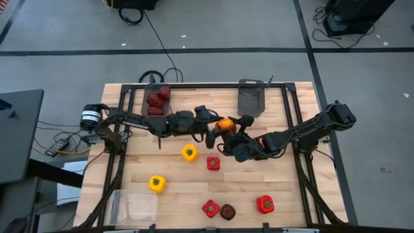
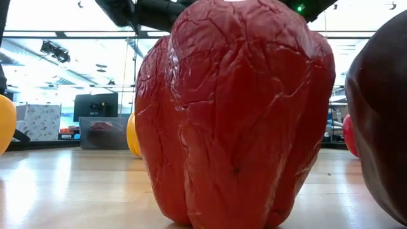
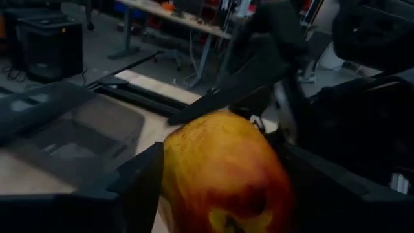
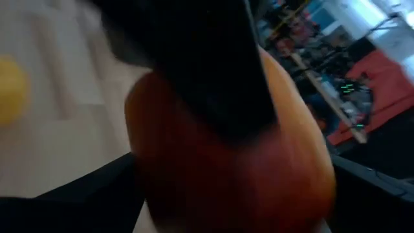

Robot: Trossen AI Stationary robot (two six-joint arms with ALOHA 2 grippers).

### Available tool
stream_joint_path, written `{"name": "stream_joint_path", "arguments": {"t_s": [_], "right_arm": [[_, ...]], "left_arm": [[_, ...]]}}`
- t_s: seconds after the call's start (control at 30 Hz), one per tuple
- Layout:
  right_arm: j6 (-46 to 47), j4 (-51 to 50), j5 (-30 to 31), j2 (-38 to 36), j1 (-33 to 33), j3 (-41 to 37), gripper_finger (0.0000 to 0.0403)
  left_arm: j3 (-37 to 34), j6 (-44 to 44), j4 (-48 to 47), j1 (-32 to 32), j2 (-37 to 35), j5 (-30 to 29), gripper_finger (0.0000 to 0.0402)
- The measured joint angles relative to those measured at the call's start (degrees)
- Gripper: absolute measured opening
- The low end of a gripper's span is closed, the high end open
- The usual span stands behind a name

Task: Sort produce into baskets
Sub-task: Put the red apple into the left black bin

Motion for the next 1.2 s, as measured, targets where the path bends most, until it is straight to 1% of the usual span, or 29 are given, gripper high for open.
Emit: {"name": "stream_joint_path", "arguments": {"t_s": [0.03, 0.07, 0.1, 0.2, 0.3, 0.37, 0.43, 0.47, 0.6, 0.77, 0.9, 1.0, 1.1, 1.2], "right_arm": [[0.46, -0.67, 1.18, -0.24, 0.09, 0.07, 0.0396], [1.21, -2.19, 2.2, -0.67, 0.18, 0.04, 0.0397], [2.43, -2.54, 2.74, -1.21, 0.34, 0.08, 0.0398], [8.06, -5.04, 1.68, -2.16, 0.4, 0.27, 0.0396], [13.1, -8.21, 1.16, -2.67, 0.26, 0.21, 0.0397], [13.88, -9.36, 0.4, -3.13, 0.28, 0.21, 0.0398], [13.77, -9.4, -2.09, -3.08, 0.28, 0.21, 0.0395], [13.64, -9.36, -3.47, -3.03, 0.2, 0.19, 0.0392], [13.37, -9.36, -6.93, -3.04, 0.02, 0.19, 0.0365], [12.61, -10.44, -7.4, -4.29, 0.01, 0.16, 0.0335], [16.76, -12.82, -10.37, -7.02, -1.61, 0.17, 0.0332], [21.51, -17.55, -11.71, -9.54, -2.55, 0.15, 0.0335], [26.11, -22.49, -12.09, -13.13, -2.69, 0.15, 0.0336], [30.41, -26.81, -12.61, -16.93, -2.0, 0.15, 0.0336]], "left_arm": [[-0.01, 0.36, -2.31, 0.82, -1.73, -0.12, 0.0274], [-0.09, 0.61, -5.5, 1.85, -3.86, -1.14, 0.0247], [-0.22, 0.92, -8.38, 3.08, -5.92, -1.97, 0.0233], [-0.33, 2.51, -15.98, 5.89, -11.84, -5.17, 0.0201], [-0.22, 2.88, -23.85, 8.33, -17.93, -6.06, 0.0166], [-0.22, 2.86, -28.74, 9.94, -20.31, -6.36, 0.0146], [-0.31, 2.31, -31.63, 10.7, -21.35, -6.44, 0.0132], [-0.31, 2.24, -31.44, 10.67, -21.63, -6.09, 0.0128], [-0.27, 2.33, -31.67, 9.9, -21.66, -3.19, 0.0127], [-0.28, 4.78, -31.9, 9.13, -19.85, -3.15, 0.0151], [-0.26, 5.19, -30.98, 9.06, -16.64, -2.9, 0.0196], [-0.25, 6.01, -26.86, 9.1, -11.83, -2.85, 0.0239], [-0.24, 8.9, -20.25, 9.3, -5.48, -2.58, 0.0284], [0.29, 9.81, -13.92, 10.52, 0.27, -0.38, 0.0325]]}}
